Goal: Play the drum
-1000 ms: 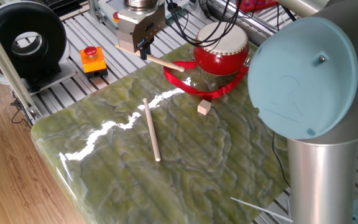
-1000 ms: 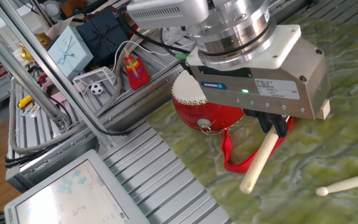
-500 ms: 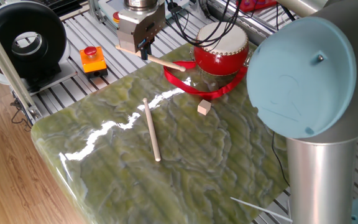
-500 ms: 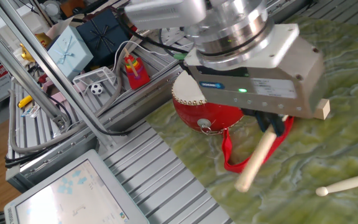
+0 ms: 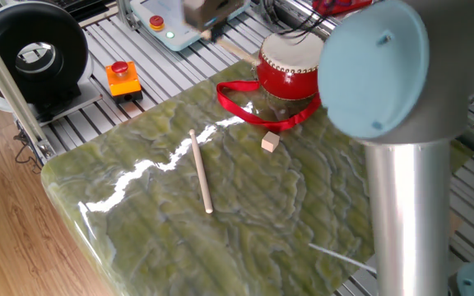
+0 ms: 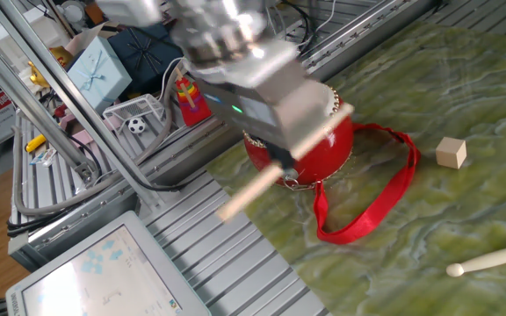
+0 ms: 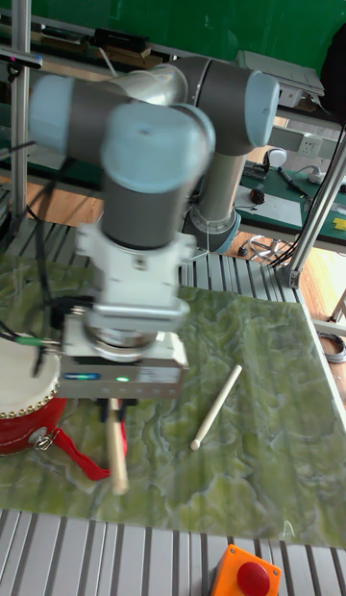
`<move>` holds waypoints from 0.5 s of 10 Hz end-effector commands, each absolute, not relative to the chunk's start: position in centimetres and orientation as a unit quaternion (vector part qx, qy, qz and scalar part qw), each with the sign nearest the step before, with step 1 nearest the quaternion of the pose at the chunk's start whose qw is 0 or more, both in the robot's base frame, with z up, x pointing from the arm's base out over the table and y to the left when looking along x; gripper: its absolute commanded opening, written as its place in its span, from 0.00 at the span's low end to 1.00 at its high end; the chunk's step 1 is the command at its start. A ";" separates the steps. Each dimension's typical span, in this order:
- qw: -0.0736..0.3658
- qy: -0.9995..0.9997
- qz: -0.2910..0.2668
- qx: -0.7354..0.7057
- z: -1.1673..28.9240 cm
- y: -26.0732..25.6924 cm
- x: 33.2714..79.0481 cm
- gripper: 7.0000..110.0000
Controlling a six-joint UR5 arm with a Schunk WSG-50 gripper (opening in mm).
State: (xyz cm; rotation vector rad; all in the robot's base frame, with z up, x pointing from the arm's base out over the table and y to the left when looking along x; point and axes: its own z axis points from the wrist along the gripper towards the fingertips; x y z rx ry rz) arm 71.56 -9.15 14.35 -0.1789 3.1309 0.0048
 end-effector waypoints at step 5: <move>-0.018 0.995 -0.053 -0.088 13.5 -20.7 65.8 0.00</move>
